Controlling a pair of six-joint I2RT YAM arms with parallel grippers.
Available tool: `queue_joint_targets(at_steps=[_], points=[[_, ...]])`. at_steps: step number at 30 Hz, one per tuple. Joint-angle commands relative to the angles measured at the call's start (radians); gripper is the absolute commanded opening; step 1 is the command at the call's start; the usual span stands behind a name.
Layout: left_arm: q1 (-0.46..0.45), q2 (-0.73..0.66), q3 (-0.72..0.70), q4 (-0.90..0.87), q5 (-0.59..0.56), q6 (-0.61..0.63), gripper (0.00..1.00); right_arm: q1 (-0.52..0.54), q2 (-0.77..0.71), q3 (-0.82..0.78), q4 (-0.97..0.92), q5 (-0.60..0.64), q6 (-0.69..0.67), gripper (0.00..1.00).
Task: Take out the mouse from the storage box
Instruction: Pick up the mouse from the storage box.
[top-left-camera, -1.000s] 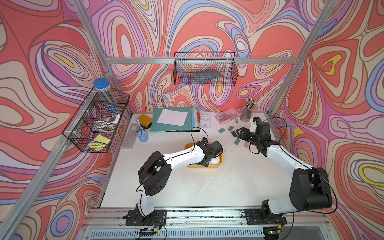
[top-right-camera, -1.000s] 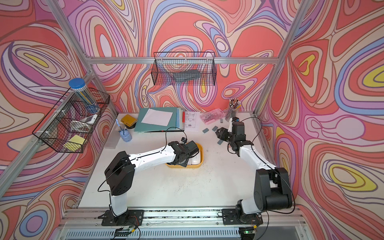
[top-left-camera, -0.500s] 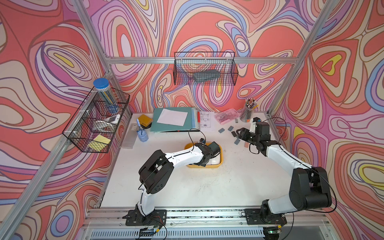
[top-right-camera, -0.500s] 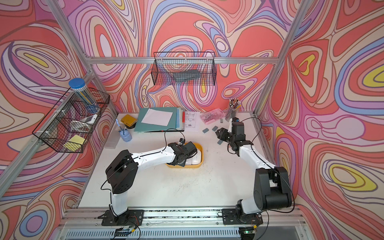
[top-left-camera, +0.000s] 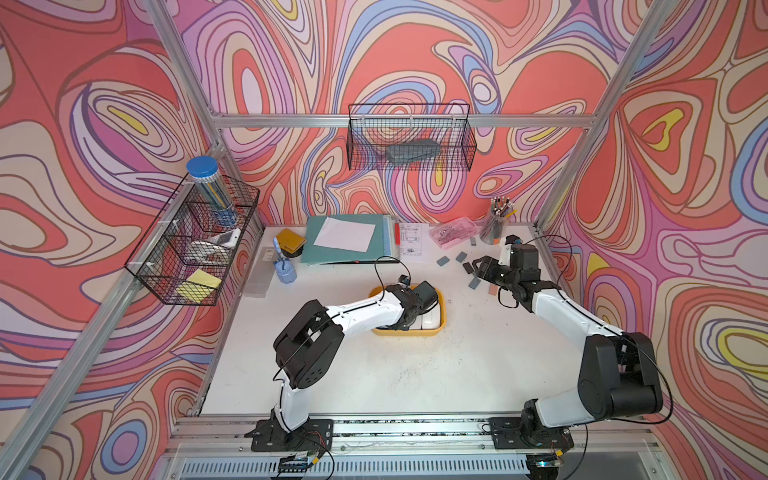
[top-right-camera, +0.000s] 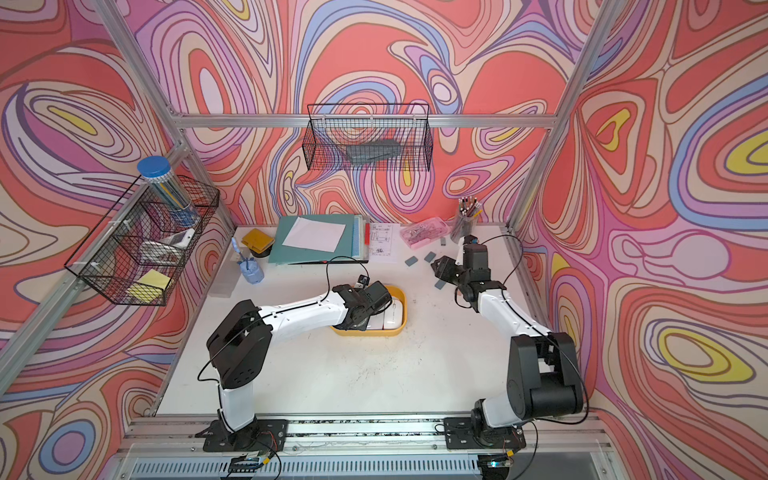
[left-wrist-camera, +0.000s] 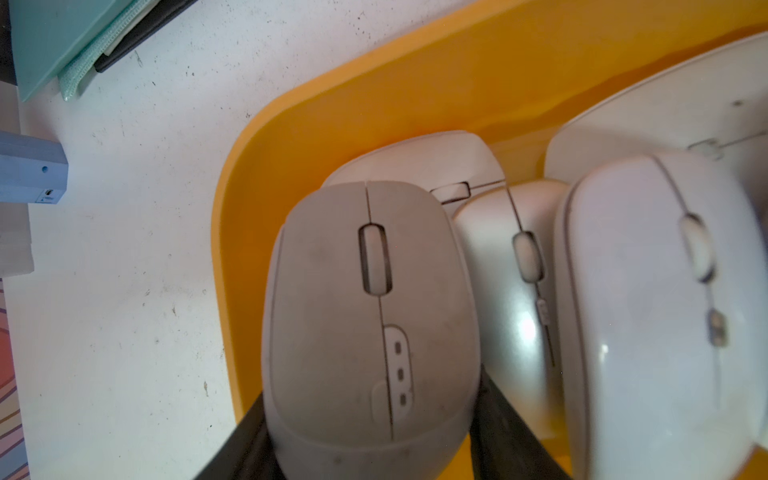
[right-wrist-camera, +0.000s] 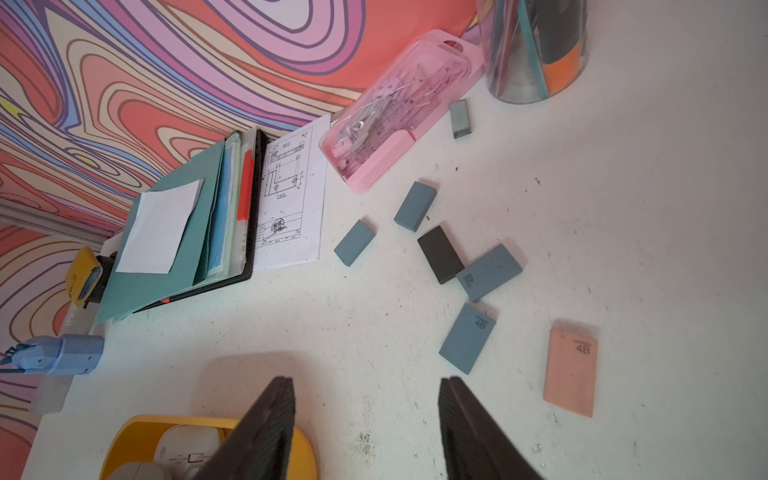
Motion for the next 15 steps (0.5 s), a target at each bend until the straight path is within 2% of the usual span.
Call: queue_joint_targets(at_steps=[1, 9, 11, 15], points=[[0.007, -0.093, -0.012, -0.004, 0.005, 0.02, 0.37, 0.005, 0.004, 0.016, 0.006, 0.004, -0.008, 0.57], [0.03, -0.225, -0.029, -0.057, -0.035, 0.024, 0.38, 0.004, 0.001, 0.015, 0.005, -0.006, -0.002, 0.56], [0.093, -0.265, -0.057, -0.077, -0.005, 0.017, 0.38, 0.004, -0.004, 0.014, 0.006, -0.007, -0.002, 0.56], [0.275, -0.338, -0.141, -0.075, 0.163, 0.039, 0.38, 0.004, -0.006, 0.014, 0.009, -0.016, 0.003, 0.56]])
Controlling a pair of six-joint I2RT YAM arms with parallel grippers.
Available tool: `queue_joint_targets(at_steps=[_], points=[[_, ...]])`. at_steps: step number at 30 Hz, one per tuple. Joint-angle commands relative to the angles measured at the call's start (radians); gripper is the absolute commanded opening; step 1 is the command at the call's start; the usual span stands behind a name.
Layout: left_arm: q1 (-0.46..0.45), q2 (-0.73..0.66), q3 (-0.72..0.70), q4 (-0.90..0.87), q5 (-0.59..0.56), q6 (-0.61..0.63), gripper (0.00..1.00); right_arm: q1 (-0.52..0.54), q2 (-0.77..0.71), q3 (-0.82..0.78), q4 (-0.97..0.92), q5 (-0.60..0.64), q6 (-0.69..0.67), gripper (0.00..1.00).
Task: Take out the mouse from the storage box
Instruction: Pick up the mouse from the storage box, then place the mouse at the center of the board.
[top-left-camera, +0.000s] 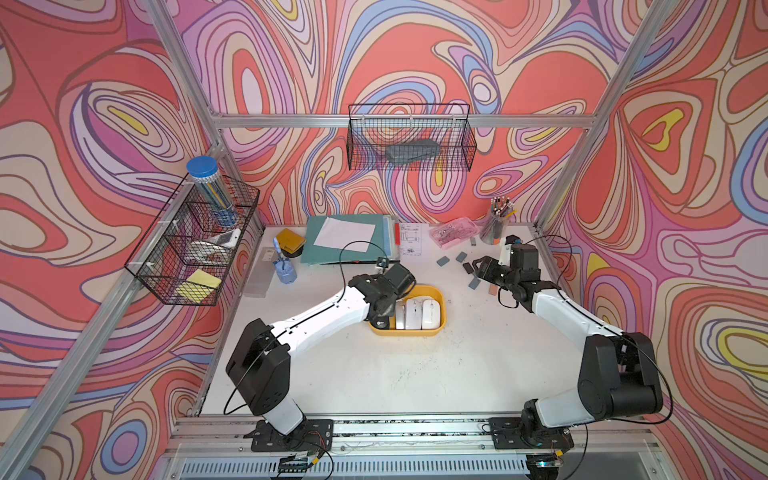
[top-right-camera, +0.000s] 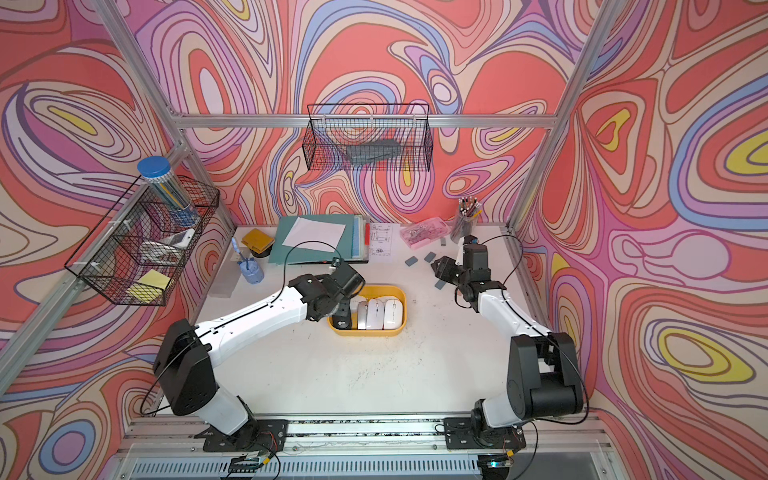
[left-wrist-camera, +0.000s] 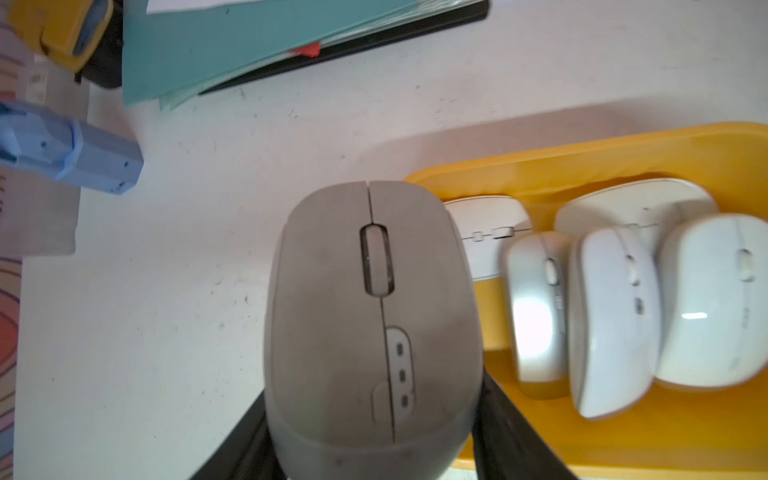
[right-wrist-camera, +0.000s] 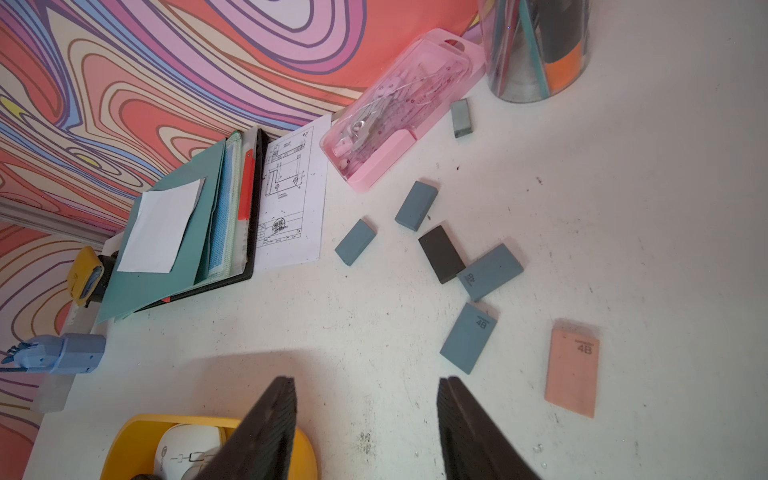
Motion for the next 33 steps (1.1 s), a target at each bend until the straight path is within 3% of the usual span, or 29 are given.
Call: queue_joint_targets(at_steps=[1, 4, 16, 22, 26, 28, 33], points=[[0.15, -0.038, -0.053, -0.066, 0.141, 0.029, 0.38, 0.005, -0.005, 0.014, 0.011, -0.013, 0.001, 0.56], [0.226, -0.007, -0.045, -0.122, 0.205, 0.054, 0.4, 0.004, -0.001, 0.014, 0.012, -0.019, 0.005, 0.55], [0.369, 0.169, -0.051, -0.11, 0.388, 0.111, 0.42, 0.005, -0.002, 0.014, 0.008, -0.025, 0.005, 0.55], [0.391, 0.248, -0.051, -0.104, 0.397, 0.112, 0.44, 0.005, 0.005, 0.016, 0.008, -0.027, 0.004, 0.55], [0.395, 0.281, -0.047, -0.125, 0.381, 0.116, 0.57, 0.005, 0.005, 0.015, 0.008, -0.03, 0.005, 0.55], [0.396, 0.29, -0.051, -0.132, 0.376, 0.11, 0.68, 0.005, 0.008, 0.017, 0.008, -0.035, 0.005, 0.55], [0.406, 0.304, -0.071, -0.129, 0.404, 0.101, 0.75, 0.005, 0.015, 0.023, 0.008, -0.062, 0.011, 0.55]])
